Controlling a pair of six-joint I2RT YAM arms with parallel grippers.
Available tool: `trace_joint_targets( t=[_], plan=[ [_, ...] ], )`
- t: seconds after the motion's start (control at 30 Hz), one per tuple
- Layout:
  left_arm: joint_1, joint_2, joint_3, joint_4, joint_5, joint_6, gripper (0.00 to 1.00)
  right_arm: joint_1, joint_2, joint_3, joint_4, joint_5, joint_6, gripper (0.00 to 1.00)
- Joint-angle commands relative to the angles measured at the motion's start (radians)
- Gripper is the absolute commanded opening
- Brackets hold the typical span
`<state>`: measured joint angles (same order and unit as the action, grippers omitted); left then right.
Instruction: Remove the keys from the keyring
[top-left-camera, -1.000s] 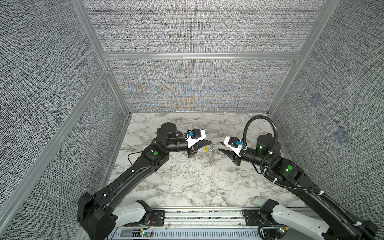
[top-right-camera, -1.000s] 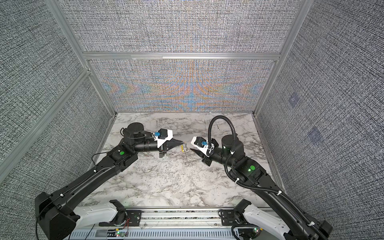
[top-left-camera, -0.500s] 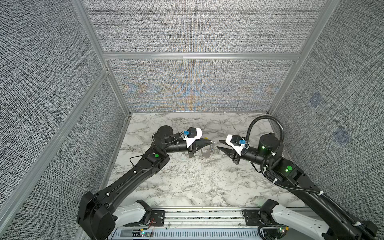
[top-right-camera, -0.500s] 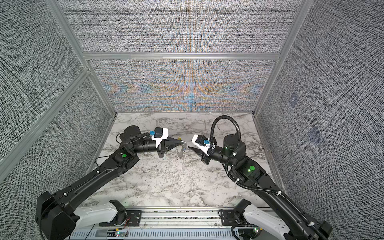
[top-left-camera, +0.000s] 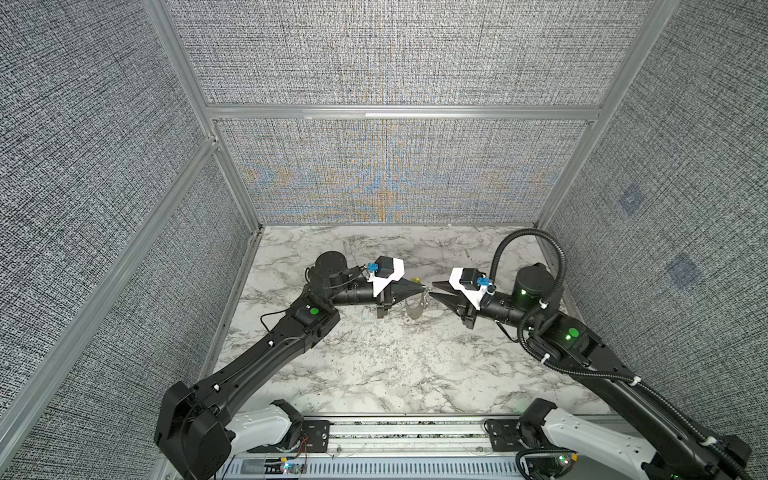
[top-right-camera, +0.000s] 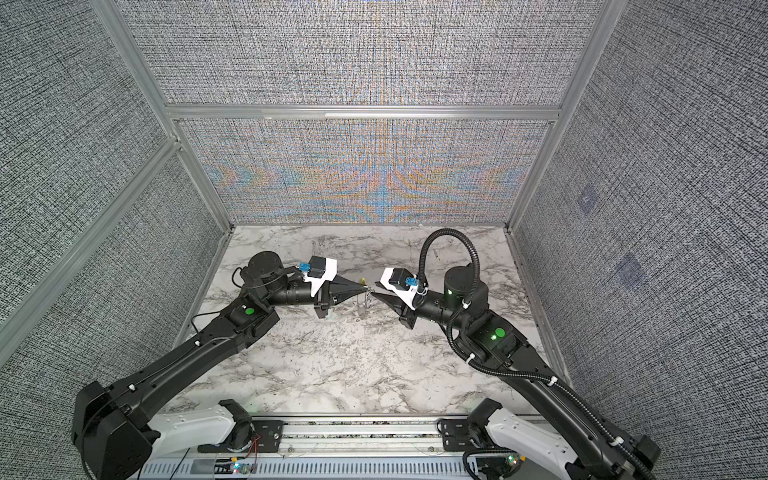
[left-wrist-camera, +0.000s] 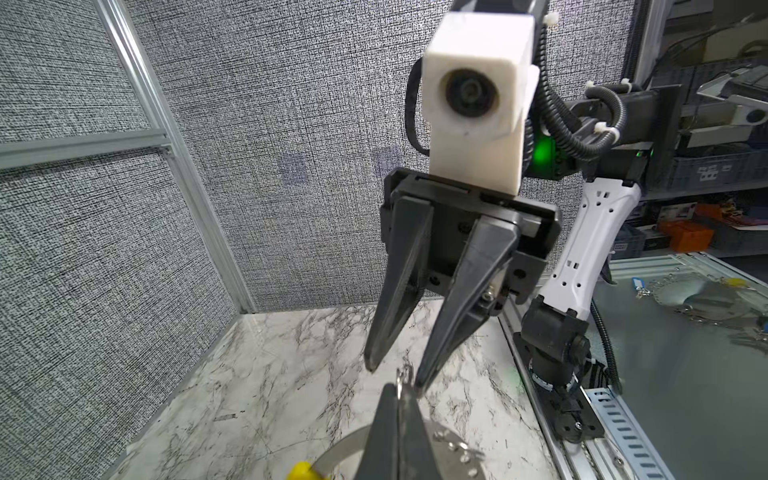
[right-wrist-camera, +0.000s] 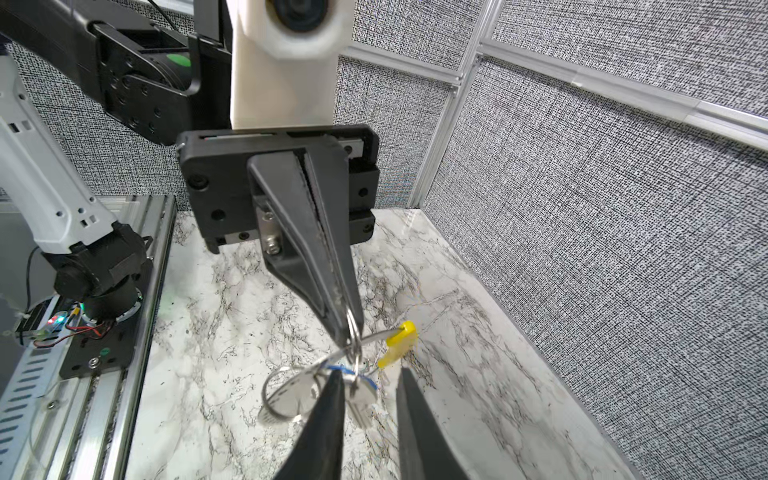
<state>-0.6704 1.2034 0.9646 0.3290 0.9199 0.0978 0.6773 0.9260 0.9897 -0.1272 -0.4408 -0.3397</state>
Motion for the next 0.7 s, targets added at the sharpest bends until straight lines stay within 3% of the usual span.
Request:
trace_joint_targets(
  t=[0.0, 0.67],
  plan=[
    [0.002, 0.005, 0.006, 0.019, 0.029, -0.003, 0.0, 0.002, 0.004, 0.009, 0.039, -0.026, 0.021, 0.23],
    [0.002, 0.014, 0.024, -0.021, 0.054, 0.016, 0.0, 0.002, 0.021, 0.01, 0.031, -0.064, 0.027, 0.05]
  ],
)
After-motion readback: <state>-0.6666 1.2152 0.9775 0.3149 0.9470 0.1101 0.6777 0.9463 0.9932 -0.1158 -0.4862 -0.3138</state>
